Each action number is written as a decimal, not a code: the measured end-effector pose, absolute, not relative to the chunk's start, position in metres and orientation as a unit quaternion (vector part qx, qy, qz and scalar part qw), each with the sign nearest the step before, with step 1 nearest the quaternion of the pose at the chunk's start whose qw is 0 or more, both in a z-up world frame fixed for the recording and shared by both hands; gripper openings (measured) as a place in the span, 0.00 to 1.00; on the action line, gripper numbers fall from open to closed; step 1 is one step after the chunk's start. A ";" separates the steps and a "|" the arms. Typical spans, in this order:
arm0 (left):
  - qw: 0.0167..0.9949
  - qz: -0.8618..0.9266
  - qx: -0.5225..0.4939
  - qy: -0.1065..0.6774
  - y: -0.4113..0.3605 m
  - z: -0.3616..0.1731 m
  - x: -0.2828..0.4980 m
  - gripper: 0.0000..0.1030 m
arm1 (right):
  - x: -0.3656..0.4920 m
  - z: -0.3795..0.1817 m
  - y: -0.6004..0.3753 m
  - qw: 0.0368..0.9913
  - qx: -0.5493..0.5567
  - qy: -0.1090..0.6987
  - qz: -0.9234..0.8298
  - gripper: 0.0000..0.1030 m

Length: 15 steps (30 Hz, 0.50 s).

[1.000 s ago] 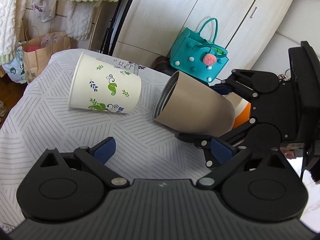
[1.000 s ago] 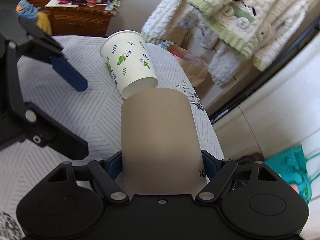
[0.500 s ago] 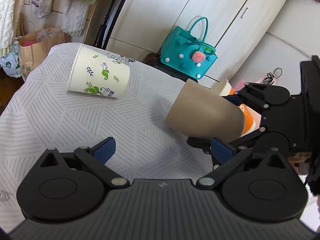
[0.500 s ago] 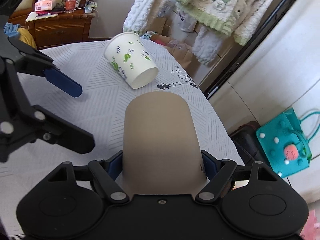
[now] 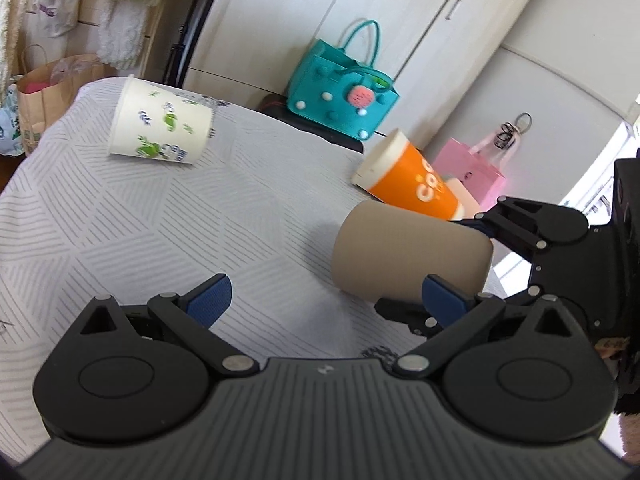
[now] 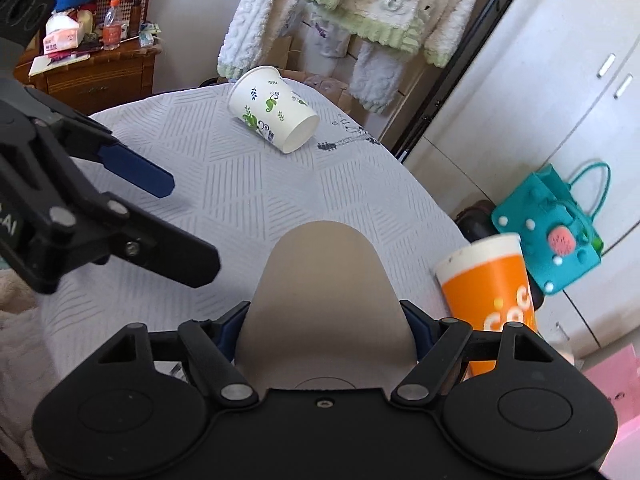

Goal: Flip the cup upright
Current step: 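Lift the beige tumbler with the right tool and rotate it base-down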

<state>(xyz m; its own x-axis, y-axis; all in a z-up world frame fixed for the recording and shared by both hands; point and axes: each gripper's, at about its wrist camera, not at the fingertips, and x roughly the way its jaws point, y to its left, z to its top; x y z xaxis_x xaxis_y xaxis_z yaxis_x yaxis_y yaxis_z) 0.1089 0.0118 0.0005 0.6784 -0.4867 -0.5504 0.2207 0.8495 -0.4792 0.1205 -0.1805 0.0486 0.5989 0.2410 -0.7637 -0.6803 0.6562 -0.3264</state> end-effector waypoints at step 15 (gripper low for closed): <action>0.867 -0.241 -0.202 0.387 -0.005 0.007 0.097 1.00 | 0.097 0.036 -0.215 0.872 -0.157 0.393 0.246 0.79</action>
<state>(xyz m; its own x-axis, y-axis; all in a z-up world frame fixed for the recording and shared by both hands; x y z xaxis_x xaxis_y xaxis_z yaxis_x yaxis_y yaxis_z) 0.0968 -0.0051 0.0070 0.5844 -0.5744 -0.5733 0.2616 0.8021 -0.5369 0.0973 -0.2152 0.0362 0.5695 0.3048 -0.7634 -0.5526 0.8295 -0.0810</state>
